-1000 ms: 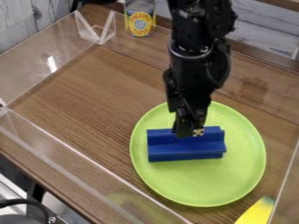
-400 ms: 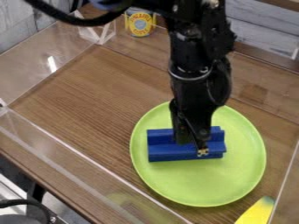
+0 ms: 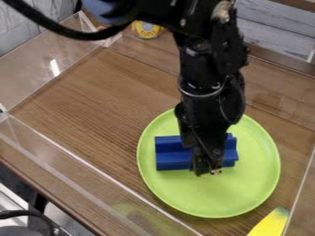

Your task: Put the blue object in the green plate

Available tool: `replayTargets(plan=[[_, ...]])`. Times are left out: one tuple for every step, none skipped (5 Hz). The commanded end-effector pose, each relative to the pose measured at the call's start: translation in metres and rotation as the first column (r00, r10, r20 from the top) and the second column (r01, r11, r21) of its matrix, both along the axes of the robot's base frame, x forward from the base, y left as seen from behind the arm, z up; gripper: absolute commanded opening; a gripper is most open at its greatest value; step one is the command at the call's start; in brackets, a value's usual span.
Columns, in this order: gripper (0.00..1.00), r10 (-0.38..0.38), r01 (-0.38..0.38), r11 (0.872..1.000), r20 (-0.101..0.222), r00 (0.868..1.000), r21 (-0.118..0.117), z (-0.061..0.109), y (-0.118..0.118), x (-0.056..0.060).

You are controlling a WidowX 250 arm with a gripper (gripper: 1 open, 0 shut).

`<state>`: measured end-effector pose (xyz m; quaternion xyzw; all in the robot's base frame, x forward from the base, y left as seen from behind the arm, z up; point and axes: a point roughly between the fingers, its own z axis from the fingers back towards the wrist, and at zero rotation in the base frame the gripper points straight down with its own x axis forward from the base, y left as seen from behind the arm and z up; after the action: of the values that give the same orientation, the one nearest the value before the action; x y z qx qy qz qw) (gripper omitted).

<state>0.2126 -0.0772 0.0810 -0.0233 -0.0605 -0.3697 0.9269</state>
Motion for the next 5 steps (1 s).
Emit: replayTargets(plan=[[1.0,-0.003,0.004,1.0,0.031,1.0,-0.015,0.004,-0.004,0.003],[1.0,-0.002,0.003,1.0,0.027,1.0,-0.021,0.001,-0.006,0.002],[1.0,-0.002,0.003,1.0,0.022,1.0,-0.027,-0.002,-0.008,0.0],[1.0,-0.004,0.005,1.0,0.017,1.0,-0.031,-0.006,-0.01,-0.001],[1.0,-0.015,0.015,0.999,0.011,1.0,-0.03,-0.011,-0.011,-0.003]])
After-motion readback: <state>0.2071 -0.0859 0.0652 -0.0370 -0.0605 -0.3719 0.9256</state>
